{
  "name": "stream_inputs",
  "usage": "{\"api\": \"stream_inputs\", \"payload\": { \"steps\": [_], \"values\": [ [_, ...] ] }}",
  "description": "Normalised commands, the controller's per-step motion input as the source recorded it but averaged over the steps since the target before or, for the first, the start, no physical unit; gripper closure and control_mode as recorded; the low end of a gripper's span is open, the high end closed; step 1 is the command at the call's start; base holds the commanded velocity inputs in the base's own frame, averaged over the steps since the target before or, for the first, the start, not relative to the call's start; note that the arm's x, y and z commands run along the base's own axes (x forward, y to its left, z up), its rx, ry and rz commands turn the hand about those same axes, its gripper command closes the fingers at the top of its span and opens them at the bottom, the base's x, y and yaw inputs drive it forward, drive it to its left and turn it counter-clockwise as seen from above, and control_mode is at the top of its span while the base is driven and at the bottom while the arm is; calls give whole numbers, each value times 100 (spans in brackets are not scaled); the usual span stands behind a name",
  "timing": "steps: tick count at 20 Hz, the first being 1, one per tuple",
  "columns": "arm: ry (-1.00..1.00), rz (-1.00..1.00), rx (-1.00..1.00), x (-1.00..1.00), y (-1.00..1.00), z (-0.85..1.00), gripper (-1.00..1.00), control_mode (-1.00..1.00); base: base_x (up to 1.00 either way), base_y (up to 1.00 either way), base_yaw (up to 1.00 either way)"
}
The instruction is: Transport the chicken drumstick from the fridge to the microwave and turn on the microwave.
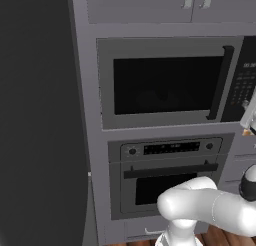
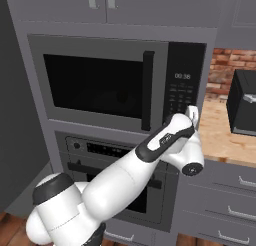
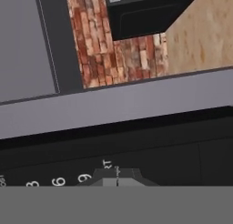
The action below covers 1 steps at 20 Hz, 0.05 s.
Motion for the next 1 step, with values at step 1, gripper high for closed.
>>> {"api": "stream_inputs", "payload": {
  "steps": [1],
  "values": [
    [0, 0, 0, 20, -2, -10, 100, -100, 0, 0, 0]
  ]
}}
